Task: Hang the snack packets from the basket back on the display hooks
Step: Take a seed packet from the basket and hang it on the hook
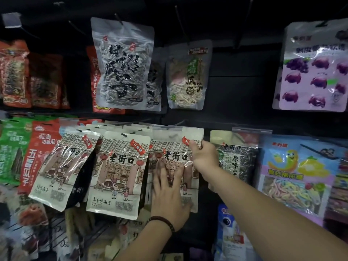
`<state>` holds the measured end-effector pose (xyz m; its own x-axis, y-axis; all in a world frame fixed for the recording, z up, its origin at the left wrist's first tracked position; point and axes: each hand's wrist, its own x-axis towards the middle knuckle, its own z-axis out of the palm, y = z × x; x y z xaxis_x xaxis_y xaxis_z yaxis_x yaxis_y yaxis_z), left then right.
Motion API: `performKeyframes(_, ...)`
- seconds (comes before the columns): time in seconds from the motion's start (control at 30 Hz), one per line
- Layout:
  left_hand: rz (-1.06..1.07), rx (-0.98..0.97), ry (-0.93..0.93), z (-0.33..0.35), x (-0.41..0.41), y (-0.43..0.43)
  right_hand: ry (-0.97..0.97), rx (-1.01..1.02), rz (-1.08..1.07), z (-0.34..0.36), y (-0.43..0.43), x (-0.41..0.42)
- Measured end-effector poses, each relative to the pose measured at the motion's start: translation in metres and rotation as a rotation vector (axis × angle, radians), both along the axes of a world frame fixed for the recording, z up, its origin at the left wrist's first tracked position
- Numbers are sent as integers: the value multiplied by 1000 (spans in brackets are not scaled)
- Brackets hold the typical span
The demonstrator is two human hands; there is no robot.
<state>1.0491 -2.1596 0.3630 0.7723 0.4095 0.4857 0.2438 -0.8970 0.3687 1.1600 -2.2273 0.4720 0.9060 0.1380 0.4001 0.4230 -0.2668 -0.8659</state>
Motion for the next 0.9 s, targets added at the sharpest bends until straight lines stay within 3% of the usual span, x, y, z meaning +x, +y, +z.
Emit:
performKeyframes(0.17,-14,10,-24,-3,-27,-28,-106,-200,41,-9,-50,-34)
performKeyframes(0.33,-209,9,4,-32,-69,-77,-238,-438,85,-57,-129,-90)
performKeyframes(0.57,-464,-99,299,-133,-130,-170,9,-567,171,-183,-256,-173)
performKeyframes(0.8,-544,-202,661,-271,-172,-233,417,-623,78,-367,-360,-224)
performKeyframes(0.9,-561,-235,788,-321,-183,-245,684,-648,12,-457,-390,-249)
